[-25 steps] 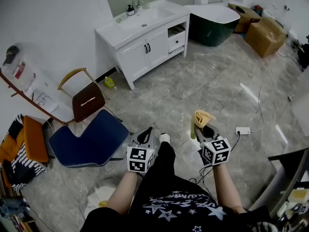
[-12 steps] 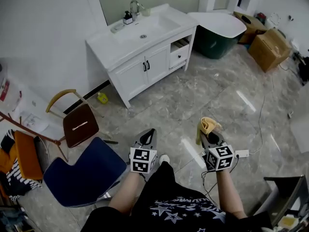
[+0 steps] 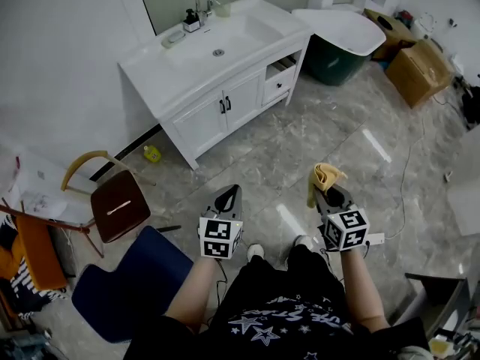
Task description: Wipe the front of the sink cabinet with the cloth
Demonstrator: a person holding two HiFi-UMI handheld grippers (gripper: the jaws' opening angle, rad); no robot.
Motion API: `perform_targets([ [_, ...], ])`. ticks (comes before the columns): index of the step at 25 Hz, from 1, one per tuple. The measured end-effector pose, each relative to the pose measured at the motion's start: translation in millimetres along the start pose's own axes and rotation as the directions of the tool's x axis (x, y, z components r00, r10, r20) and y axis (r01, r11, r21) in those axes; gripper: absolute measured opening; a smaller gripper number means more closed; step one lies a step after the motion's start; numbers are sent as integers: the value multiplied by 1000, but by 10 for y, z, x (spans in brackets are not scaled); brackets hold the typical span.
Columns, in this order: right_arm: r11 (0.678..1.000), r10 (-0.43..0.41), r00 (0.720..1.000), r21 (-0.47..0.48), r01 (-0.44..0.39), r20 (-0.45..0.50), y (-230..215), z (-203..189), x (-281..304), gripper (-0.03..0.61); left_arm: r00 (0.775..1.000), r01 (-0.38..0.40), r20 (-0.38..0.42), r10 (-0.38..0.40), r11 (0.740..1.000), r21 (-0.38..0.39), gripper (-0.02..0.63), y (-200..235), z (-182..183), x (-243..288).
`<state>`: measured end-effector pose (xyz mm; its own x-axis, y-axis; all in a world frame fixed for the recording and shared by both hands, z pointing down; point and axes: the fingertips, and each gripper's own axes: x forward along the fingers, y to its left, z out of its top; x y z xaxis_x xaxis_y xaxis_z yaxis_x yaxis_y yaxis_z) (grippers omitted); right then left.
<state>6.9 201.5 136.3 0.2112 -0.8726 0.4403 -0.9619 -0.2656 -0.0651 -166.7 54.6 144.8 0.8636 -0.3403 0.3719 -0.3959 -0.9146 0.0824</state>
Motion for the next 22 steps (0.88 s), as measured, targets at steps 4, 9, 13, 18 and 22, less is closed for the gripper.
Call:
perform_targets([
  [4,1000,6,1000,7,-6,-10,-169,66,311,81,999,-35,-7,34,999,-19,14,184,-28,113],
  [9,999,44,999,17,-44,-2,-427,229,791,81,996,-85,-37,84,996,-34,14,327,-46,322],
  [13,993,121,992,15,-121,-17,-704,351,1339,81,985,-162,-63,159,986,-48,14,489,12,638],
  [18,972,236,971,-12,-237,-43,-1232,556,2332,81,948,-313,-89,307,947,-67,14,769,212,1352],
  [22,931,360,927,-24,-365,-107,-1612,710,3152,81,902,-426,-122,414,899,-101,14,866,511,1923],
])
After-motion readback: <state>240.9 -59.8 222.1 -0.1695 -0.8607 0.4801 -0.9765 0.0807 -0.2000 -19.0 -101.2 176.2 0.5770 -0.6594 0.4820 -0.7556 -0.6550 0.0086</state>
